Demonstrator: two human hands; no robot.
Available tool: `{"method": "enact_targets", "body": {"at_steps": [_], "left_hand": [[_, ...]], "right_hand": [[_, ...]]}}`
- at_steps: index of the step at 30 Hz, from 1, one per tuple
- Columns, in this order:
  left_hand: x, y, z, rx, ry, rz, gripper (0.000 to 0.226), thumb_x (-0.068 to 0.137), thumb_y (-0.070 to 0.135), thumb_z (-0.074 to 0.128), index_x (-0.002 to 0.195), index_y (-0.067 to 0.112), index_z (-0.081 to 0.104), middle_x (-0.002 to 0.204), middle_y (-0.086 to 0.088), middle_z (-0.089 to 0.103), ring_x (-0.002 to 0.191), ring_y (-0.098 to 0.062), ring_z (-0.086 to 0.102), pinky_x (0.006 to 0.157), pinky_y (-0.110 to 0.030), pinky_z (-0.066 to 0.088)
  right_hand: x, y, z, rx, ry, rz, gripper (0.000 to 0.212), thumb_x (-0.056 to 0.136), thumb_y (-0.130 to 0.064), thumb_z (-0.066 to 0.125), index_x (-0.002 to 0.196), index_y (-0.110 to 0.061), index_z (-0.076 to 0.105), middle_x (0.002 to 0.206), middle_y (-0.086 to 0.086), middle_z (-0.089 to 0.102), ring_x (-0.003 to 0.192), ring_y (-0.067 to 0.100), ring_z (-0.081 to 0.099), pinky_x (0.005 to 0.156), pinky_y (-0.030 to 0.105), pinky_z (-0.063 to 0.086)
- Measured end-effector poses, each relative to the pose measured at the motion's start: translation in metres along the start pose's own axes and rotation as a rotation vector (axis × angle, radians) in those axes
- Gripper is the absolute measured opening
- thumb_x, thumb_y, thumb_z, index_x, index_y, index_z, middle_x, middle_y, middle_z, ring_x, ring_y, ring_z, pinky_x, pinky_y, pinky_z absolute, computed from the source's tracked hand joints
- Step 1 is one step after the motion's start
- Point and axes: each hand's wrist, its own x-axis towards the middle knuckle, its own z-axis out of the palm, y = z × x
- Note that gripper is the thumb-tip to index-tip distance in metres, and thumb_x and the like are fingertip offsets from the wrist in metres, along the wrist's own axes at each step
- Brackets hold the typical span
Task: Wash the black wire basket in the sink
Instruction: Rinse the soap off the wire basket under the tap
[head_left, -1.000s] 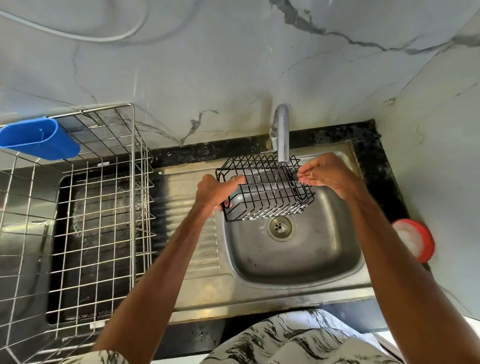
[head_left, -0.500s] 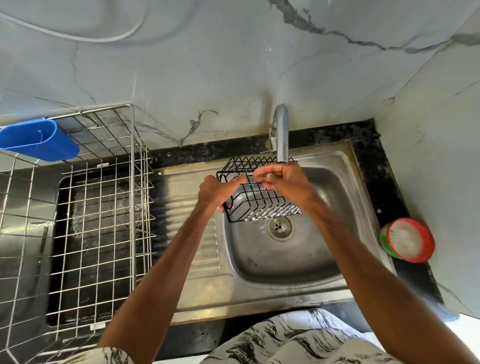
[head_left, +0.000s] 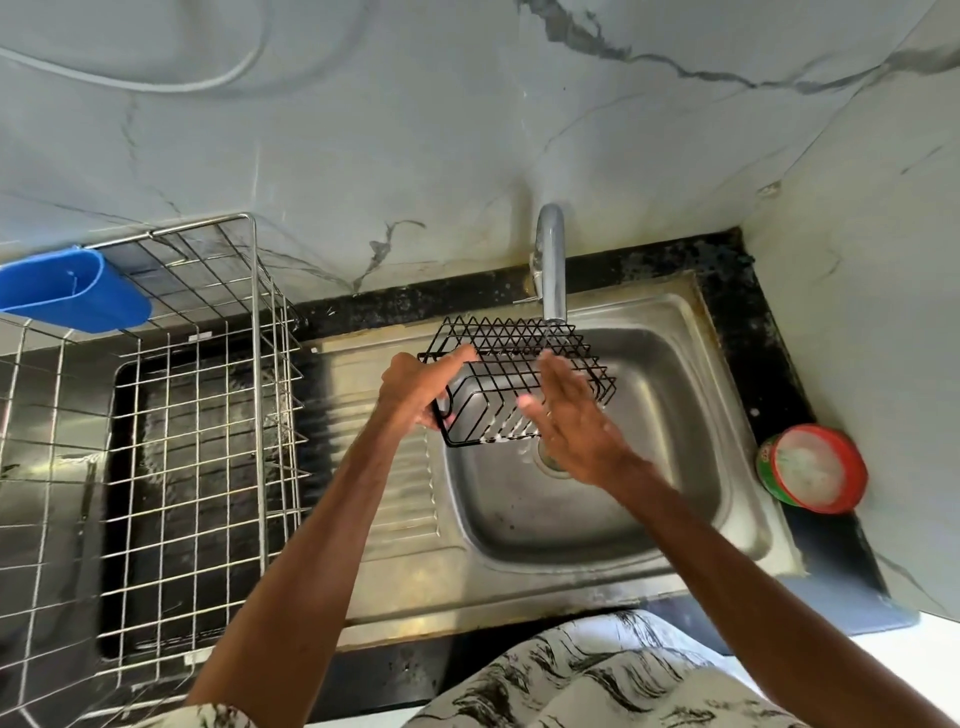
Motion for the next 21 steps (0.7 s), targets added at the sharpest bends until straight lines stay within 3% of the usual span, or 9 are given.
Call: {"method": "enact_targets", "body": {"at_steps": [2, 5, 8, 11, 13, 15, 17, 19, 21], "left_hand": [[0.000, 0.000, 0.000, 0.005, -0.001, 0.009, 0.063, 0.076, 0.057, 0.084, 0.096, 0.001, 0.064, 0.090, -0.016, 0.074, 0.059, -0.033, 0.076, 0.059, -0.046, 0.065], [0.000, -0.001, -0.004, -0.013, -0.009, 0.009, 0.065, 0.076, 0.060, 0.083, 0.098, 0.002, 0.064, 0.089, -0.017, 0.074, 0.060, -0.035, 0.076, 0.065, -0.051, 0.066], [-0.001, 0.001, -0.009, -0.041, -0.044, 0.006, 0.065, 0.075, 0.058, 0.085, 0.103, 0.003, 0.064, 0.091, -0.019, 0.074, 0.065, -0.036, 0.077, 0.067, -0.053, 0.066], [-0.003, 0.004, -0.012, -0.027, -0.037, 0.014, 0.065, 0.076, 0.053, 0.085, 0.104, -0.001, 0.063, 0.090, -0.018, 0.073, 0.064, -0.034, 0.077, 0.060, -0.048, 0.065], [-0.005, 0.007, -0.011, -0.008, -0.045, 0.017, 0.064, 0.076, 0.054, 0.085, 0.102, 0.000, 0.062, 0.089, -0.017, 0.073, 0.064, -0.033, 0.077, 0.057, -0.044, 0.064], [-0.006, 0.009, -0.008, -0.020, -0.060, 0.001, 0.066, 0.074, 0.053, 0.087, 0.103, -0.001, 0.062, 0.089, -0.017, 0.072, 0.065, -0.035, 0.077, 0.060, -0.047, 0.065], [-0.005, 0.011, -0.006, -0.038, -0.073, -0.007, 0.071, 0.073, 0.052, 0.088, 0.110, -0.003, 0.062, 0.093, -0.019, 0.072, 0.065, -0.037, 0.077, 0.063, -0.050, 0.065], [-0.006, 0.012, -0.003, -0.045, -0.083, 0.006, 0.076, 0.074, 0.054, 0.087, 0.115, -0.004, 0.059, 0.097, -0.019, 0.072, 0.066, -0.038, 0.077, 0.064, -0.052, 0.065], [-0.005, 0.014, -0.001, -0.049, -0.079, 0.020, 0.080, 0.074, 0.057, 0.086, 0.117, -0.004, 0.058, 0.099, -0.018, 0.071, 0.068, -0.038, 0.077, 0.066, -0.053, 0.065]], "right_hand": [[-0.003, -0.031, 0.005, -0.031, -0.033, -0.208, 0.083, 0.099, -0.067, 0.007, 0.161, -0.014, -0.006, 0.169, 0.002, -0.012, 0.155, 0.012, -0.015, 0.126, 0.033, -0.007], [0.007, -0.029, 0.005, -0.092, 0.002, -0.324, 0.075, 0.104, -0.059, 0.011, 0.162, -0.012, 0.002, 0.170, 0.002, -0.003, 0.156, 0.011, -0.007, 0.127, 0.034, -0.003], [0.021, 0.011, -0.003, -0.096, 0.069, -0.168, 0.072, 0.106, -0.057, 0.013, 0.162, -0.012, 0.008, 0.170, 0.001, 0.002, 0.156, 0.014, 0.000, 0.128, 0.039, 0.005], [0.028, 0.035, -0.027, -0.050, -0.119, 0.126, 0.064, 0.108, -0.050, 0.018, 0.161, -0.016, 0.007, 0.169, 0.003, -0.001, 0.157, 0.020, 0.000, 0.122, 0.034, 0.000], [0.035, 0.035, -0.042, 0.102, -0.069, 0.226, 0.055, 0.110, -0.040, 0.032, 0.156, -0.009, 0.032, 0.162, 0.011, 0.033, 0.148, 0.027, 0.032, 0.117, 0.033, 0.024], [0.043, 0.026, -0.053, 0.317, 0.143, 0.293, 0.037, 0.108, -0.024, 0.044, 0.143, -0.013, 0.054, 0.141, 0.010, 0.059, 0.128, 0.023, 0.057, 0.104, 0.028, 0.041], [0.052, 0.016, -0.060, 0.667, 0.260, 0.412, 0.030, 0.104, -0.006, 0.048, 0.128, -0.011, 0.064, 0.129, 0.009, 0.068, 0.117, 0.018, 0.066, 0.102, 0.025, 0.049], [0.059, 0.007, -0.069, 1.108, 0.199, 0.495, 0.030, 0.100, 0.007, 0.045, 0.123, -0.002, 0.062, 0.120, 0.018, 0.070, 0.108, 0.023, 0.071, 0.101, 0.032, 0.054], [0.062, -0.001, -0.075, 1.354, 0.106, 0.508, 0.034, 0.098, 0.015, 0.040, 0.128, 0.007, 0.054, 0.116, 0.024, 0.070, 0.106, 0.029, 0.073, 0.098, 0.036, 0.056]]}}
